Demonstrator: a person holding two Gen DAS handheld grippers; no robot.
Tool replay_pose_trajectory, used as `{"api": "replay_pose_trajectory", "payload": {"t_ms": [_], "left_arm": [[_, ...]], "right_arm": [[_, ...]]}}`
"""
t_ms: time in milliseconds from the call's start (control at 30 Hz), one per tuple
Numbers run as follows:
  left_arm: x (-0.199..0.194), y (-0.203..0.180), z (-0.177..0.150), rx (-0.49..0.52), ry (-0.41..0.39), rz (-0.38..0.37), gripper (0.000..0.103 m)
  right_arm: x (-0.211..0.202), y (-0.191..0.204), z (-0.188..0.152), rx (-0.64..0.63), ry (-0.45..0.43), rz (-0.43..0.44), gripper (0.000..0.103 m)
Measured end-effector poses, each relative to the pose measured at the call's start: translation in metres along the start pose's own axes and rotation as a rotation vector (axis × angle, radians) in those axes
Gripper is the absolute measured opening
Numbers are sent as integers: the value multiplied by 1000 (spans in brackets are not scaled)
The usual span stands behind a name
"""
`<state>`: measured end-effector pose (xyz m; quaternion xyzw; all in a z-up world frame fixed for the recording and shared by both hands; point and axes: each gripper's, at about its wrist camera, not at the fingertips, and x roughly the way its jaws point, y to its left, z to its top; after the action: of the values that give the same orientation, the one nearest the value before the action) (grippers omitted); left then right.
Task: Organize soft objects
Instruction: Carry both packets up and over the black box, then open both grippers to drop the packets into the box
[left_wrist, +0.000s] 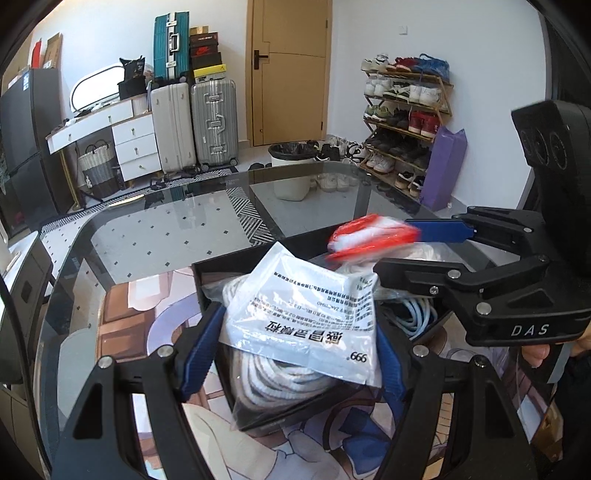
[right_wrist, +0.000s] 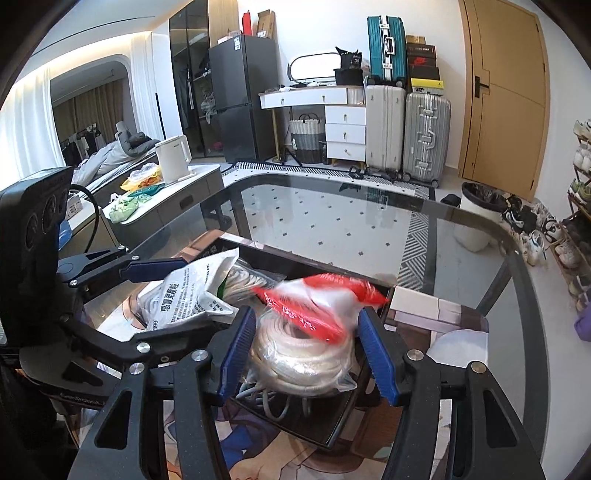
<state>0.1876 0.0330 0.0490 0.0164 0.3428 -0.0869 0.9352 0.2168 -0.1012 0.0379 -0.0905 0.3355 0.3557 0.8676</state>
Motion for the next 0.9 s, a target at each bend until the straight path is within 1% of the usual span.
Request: {"api": "replay_pose_trajectory", "payload": {"t_ms": [267,400,467,533,667,700,733,767,800,833,900], "left_arm": [[6,-8,-2,43,5,9,73],[2,-5,-3,43,7,-10,73],[0,-6,-5,51,9,-7,74],[-3,-5,-5,55,8,-9,74],[-13,-2,-8,48,-10,-14,74],[-17,0,-10,44,-13,-16,74],[-21,1,-11,39,-15,-19,75],[-24,2,-12,35,-19,-20,77],[-28,3,-13,30,-23,-17,79],[-33,5,-14,20,-30,-12,84],[-41,9,-16,3,-48,-3,90]], "right_arm": [[9,-4,-1,3,18,26,60],[9,-3,-4,8,20,34,60],[8,-1,-7,8,23,37,60],[6,4,-9,-6,21,31,60],[-5,11,-11,-33,-15,0,60],[-9,10,-12,-32,-25,-8,62],[-14,11,-13,-31,-36,-20,69],[-20,11,-15,-28,-50,-33,73],[-24,9,-17,-24,-62,-36,82],[-30,8,-19,-18,-78,-36,89],[-40,8,-25,-8,-107,-31,93]]}}
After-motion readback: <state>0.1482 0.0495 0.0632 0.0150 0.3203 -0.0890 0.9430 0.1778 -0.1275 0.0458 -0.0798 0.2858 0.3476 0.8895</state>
